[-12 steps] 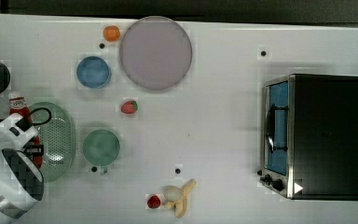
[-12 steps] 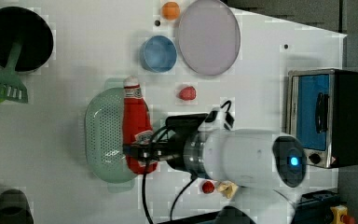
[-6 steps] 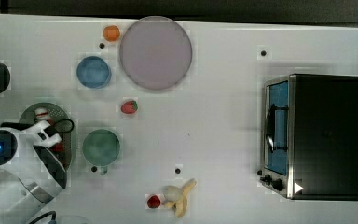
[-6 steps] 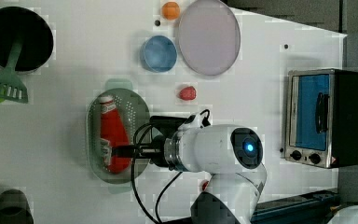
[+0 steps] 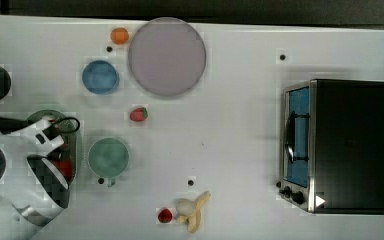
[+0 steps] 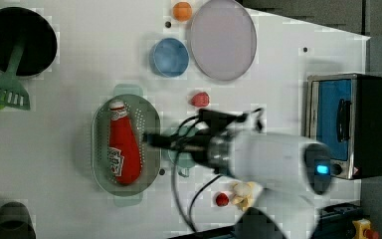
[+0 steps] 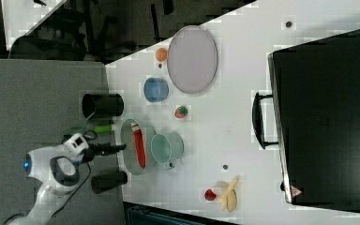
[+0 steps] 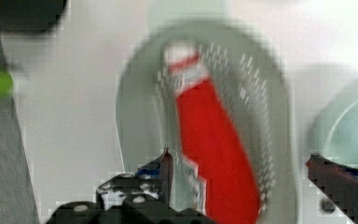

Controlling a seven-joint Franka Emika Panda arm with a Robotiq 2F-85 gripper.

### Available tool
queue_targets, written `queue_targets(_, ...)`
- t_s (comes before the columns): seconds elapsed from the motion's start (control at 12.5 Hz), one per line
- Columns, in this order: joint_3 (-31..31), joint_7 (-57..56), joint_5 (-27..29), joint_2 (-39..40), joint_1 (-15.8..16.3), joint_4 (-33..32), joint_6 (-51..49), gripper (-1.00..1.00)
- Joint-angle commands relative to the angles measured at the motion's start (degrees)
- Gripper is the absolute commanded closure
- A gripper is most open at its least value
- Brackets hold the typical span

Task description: Pick Ketchup from the table and place it in strainer.

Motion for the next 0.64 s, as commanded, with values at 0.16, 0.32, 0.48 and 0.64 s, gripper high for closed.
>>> queue_targets(0.16,-5.01,3.39,0.76,-9.64,-9.15,5.05,-8.39,-1.00)
queue_targets(0.32,-9.64,3.15,0.76,-13.17,-11.25,7.92,-18.24,-1.00)
queue_targets(0.48,-14.72,1.23,0.76,-15.71,-12.17,11.92,-27.62,-1.00)
queue_targets(0.64,-19.66,0.80,0.80,-17.18,-12.21,16.32,-36.21,-1.00)
